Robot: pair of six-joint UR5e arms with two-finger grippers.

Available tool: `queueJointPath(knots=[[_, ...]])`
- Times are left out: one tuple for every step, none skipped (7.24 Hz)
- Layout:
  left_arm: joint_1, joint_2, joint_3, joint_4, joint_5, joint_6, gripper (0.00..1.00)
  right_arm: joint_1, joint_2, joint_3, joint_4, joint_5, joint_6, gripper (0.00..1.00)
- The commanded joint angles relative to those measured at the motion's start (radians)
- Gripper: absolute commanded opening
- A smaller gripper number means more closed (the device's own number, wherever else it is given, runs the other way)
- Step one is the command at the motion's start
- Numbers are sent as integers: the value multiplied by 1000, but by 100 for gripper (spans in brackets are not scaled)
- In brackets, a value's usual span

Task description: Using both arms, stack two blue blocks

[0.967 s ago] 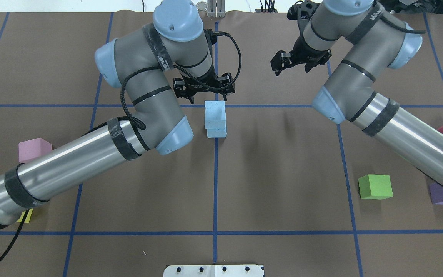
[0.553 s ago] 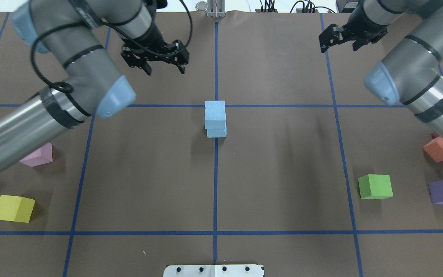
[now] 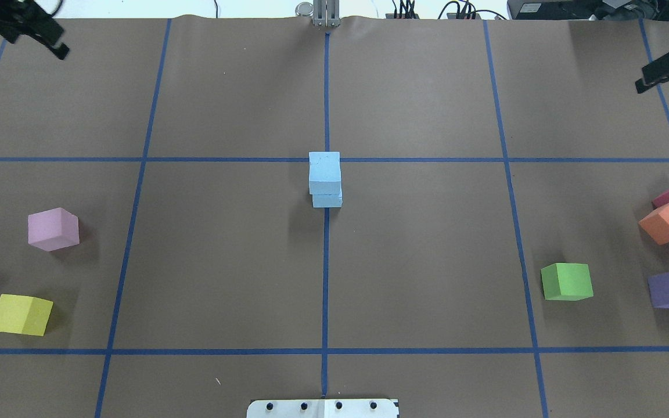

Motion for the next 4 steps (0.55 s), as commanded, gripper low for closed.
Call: queueJointPath(knots=[[-175,115,51,96,-34,239,100,92,-112,22,-57,80,-89,100],[-184,205,86,95,-33,314,100,146,-119,32,-137,82,-97,100],[-227,258,141,82,-33,371,100,163,-141,40,-156,83,-101,100],[-252,319,157,67,-36,407,100,163,-184,60,-156,83,-101,100]])
